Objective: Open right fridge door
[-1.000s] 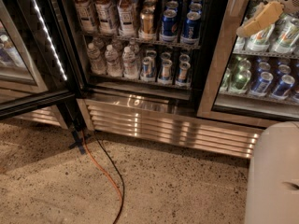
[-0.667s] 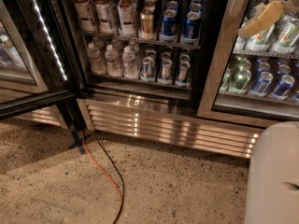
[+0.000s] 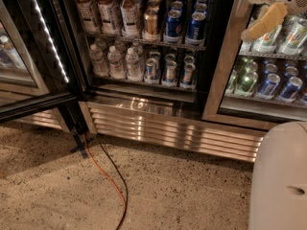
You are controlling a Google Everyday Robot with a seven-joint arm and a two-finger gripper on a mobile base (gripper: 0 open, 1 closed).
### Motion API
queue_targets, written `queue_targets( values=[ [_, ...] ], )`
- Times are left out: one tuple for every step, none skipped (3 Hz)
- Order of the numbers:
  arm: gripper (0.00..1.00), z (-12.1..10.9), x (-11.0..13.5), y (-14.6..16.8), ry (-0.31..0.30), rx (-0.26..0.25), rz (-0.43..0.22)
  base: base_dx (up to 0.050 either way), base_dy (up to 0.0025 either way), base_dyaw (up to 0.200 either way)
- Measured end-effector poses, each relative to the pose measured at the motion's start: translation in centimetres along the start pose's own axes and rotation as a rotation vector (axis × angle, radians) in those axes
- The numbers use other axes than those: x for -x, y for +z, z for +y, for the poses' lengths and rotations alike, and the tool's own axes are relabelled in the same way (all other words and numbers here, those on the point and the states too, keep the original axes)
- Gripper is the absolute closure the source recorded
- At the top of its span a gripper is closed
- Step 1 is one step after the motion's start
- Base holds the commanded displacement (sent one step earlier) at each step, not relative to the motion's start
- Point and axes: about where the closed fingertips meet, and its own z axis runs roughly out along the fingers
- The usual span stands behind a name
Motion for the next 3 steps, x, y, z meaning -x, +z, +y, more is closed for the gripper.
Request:
queue_targets(
  values=[
    [0.0, 2.8, 0.6, 0.6, 0.129, 0.107, 0.029, 0.0, 0.0, 0.0],
    [0.0, 4.7, 2.0, 0.4, 0.246, 0.158, 0.04, 0.0, 0.0, 0.0],
    [0.0, 6.4, 3.8, -0.8, 0.344, 0.178, 0.043, 0.0, 0.0, 0.0]
  ],
)
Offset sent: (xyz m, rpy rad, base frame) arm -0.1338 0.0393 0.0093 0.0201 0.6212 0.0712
